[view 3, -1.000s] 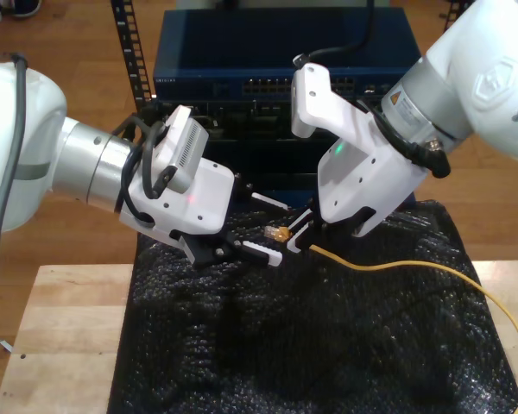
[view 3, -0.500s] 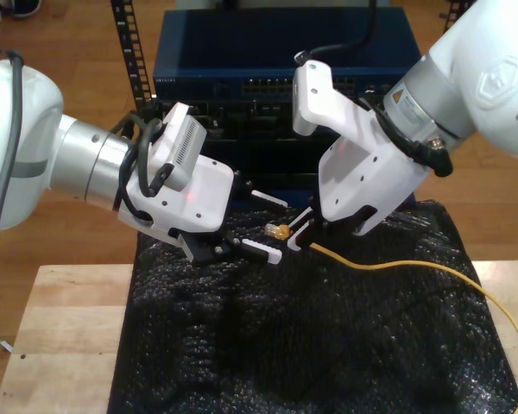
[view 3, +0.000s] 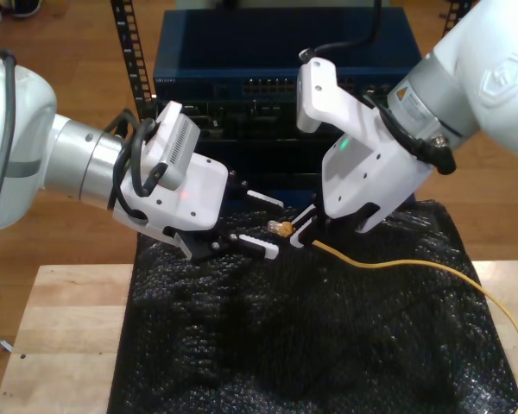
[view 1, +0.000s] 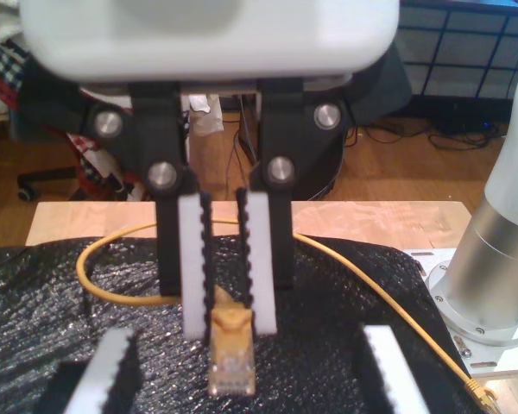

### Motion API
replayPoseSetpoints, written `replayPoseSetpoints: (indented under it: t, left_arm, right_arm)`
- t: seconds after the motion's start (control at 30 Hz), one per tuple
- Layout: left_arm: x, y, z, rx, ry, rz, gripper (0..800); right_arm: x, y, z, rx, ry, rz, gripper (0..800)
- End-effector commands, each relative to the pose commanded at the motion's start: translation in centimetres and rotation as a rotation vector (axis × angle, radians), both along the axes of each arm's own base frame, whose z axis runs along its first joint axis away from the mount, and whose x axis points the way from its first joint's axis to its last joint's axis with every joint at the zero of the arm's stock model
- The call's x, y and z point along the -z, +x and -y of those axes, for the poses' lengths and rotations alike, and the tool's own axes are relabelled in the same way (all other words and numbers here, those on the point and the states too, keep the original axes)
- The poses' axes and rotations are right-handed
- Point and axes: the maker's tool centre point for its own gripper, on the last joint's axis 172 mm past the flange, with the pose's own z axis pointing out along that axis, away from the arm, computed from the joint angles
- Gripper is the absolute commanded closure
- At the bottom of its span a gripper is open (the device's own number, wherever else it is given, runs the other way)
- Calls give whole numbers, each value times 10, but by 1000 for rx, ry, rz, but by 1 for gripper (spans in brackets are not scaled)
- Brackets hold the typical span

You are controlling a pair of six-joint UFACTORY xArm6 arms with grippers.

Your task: Grab the cable and plug it in

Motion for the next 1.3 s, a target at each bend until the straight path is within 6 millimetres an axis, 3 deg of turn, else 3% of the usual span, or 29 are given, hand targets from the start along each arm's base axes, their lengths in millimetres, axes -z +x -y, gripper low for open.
replayPoseSetpoints:
  t: [0.47,1.3]
  left_arm:
    - [2,2,-1,-9,6,1,452]
    - [4,6,-5,-26,9,2,594]
  right_arm:
    - [-1,1,0,2,1,3,796]
    - [0,0,-1,-2,0,0,796]
